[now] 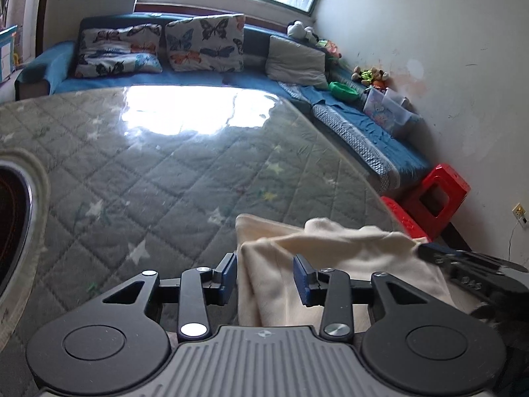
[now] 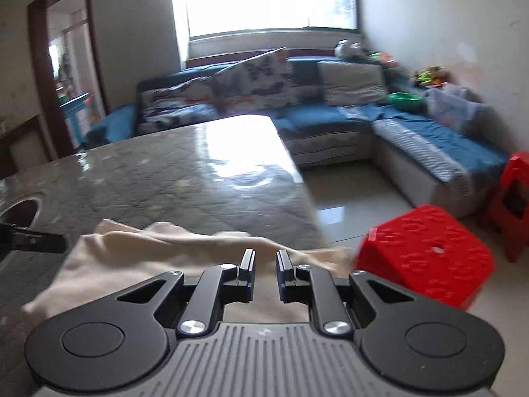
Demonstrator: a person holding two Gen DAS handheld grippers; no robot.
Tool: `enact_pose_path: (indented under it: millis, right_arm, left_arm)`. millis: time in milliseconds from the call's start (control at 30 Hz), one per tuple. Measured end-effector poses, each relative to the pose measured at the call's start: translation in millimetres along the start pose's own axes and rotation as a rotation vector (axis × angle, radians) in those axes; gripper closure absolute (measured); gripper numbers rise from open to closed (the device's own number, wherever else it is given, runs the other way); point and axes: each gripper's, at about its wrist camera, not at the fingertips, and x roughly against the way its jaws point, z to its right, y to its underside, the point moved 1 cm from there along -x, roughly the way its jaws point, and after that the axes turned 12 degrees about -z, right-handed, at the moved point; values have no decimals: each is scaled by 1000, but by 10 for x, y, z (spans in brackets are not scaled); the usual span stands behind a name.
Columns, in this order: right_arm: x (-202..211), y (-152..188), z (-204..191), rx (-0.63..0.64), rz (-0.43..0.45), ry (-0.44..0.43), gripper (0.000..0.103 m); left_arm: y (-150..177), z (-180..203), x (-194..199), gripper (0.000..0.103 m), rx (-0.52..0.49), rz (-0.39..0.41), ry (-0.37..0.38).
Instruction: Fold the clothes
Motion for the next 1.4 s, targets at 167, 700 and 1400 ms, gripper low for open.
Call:
enact_pose_path:
  millis: [167, 700, 1400]
  right_arm:
    - [-259, -138, -136, 10, -37, -19, 84]
    - [-81, 42, -379, 91, -31, -36, 59]
    - [456, 830, -808, 143, -13, -9, 30]
  left_arm:
    - [-88, 48, -170, 64, -29, -15, -15]
    - [-24, 111, -278, 62, -64, -32, -64]
    - [665, 82, 209, 40, -115, 25, -127]
